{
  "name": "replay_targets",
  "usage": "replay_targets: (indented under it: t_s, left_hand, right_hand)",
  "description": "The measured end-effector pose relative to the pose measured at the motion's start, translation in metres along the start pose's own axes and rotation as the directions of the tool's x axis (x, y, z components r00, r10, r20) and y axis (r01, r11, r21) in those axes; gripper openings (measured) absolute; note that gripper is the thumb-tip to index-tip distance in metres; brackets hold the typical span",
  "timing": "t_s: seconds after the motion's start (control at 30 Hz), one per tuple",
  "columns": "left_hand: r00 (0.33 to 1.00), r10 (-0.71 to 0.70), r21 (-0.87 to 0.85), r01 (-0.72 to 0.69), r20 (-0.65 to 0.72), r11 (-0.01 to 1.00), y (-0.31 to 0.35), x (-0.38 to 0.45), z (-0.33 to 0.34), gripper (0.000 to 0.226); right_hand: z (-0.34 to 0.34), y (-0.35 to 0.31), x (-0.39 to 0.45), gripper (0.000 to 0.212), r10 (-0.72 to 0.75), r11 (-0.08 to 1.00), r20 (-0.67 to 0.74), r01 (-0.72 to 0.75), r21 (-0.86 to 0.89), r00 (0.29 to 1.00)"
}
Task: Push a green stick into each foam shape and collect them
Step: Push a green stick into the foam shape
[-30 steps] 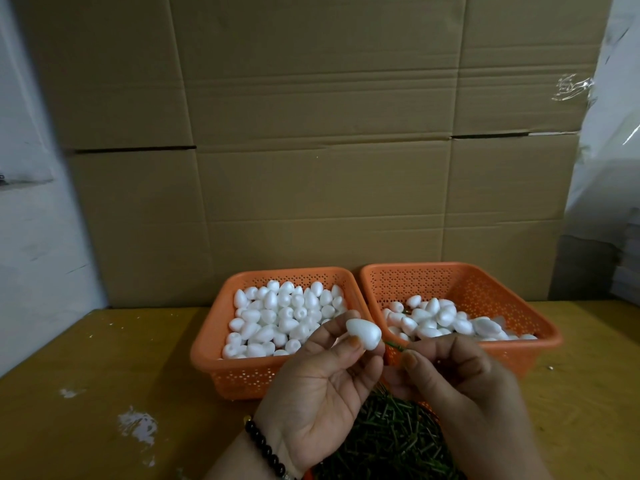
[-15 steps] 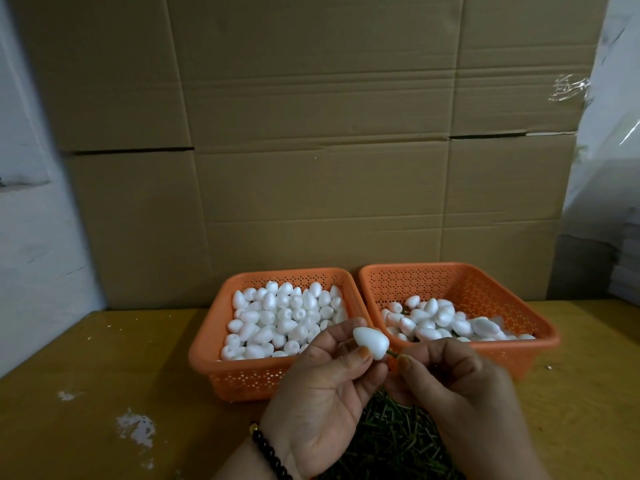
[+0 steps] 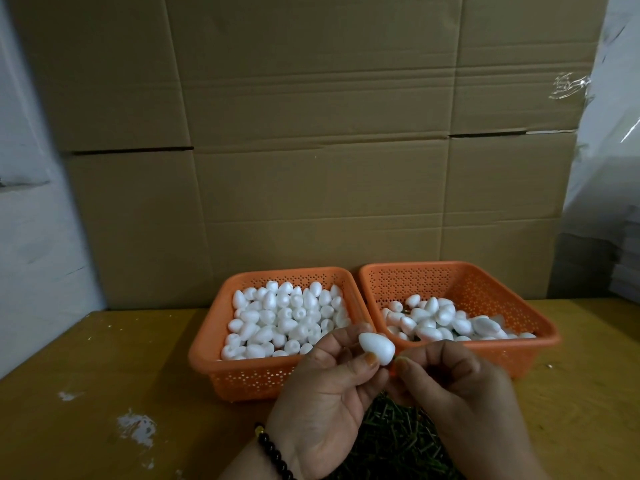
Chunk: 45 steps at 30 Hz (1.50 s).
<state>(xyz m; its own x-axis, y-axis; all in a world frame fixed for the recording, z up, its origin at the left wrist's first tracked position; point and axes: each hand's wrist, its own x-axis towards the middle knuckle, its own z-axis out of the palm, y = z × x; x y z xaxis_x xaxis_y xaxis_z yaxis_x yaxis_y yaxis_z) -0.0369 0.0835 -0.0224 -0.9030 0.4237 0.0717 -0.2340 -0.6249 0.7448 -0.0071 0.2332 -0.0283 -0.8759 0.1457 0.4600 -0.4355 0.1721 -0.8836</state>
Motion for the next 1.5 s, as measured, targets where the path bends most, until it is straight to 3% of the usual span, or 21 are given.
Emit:
replay_targets:
  t_s: [0.7, 0.83, 0.97, 1.07, 1.23, 1.33, 1.5]
  left_hand:
    - [0.998, -0.026, -0.025, 0.025, -0.049, 0.999, -0.0038, 0.0033, -0.0033, 0.038]
    - [1.0, -0.015, -0.07, 0.014, -0.02, 0.997, -0.001, 0.0026, -0.0039, 0.031]
    - [0.999, -0.035, -0.065, 0.034, -0.012, 0.997, -0.0041, 0.0024, -0.0034, 0.028]
    - [0.998, -0.06, -0.063, 0.061, 0.014, 0.996, -0.0071, 0.0014, -0.0003, 0.021]
    - [0.996, -0.087, -0.052, 0.088, 0.02, 0.995, -0.0086, -0.0004, 0.0023, 0.031]
    - [0.997, -0.078, -0.056, 0.079, 0.025, 0.995, -0.0078, -0.0008, 0.0018, 0.016]
    - [0.998, -0.069, -0.015, 0.069, 0.015, 0.998, -0.0082, 0.0015, 0.0004, 0.011]
  right_hand:
    - [0.0006, 0.0068, 0.0014, 0.012, -0.001, 1.0, 0.023, 0.001, -0.024, 1.0]
    - [0.0006, 0.0096, 0.0024, 0.035, 0.015, 0.998, 0.003, -0.015, -0.058, 1.0]
    - [0.0011, 0.0082, 0.0023, 0.054, -0.056, 0.99, 0.029, 0.059, -0.126, 0.998]
    - [0.0007, 0.0083, 0.002, 0.051, -0.124, 0.975, 0.034, 0.128, -0.179, 0.992]
    - [0.0, 0.0074, 0.0015, 0.044, -0.175, 0.959, 0.055, 0.183, -0.218, 0.983]
    - [0.0, 0.0074, 0.0018, 0.045, -0.191, 0.96, 0.026, 0.193, -0.203, 0.981]
    - [0.0009, 0.0013, 0.0006, 0.032, -0.229, 0.964, 0.001, 0.226, -0.14, 0.974]
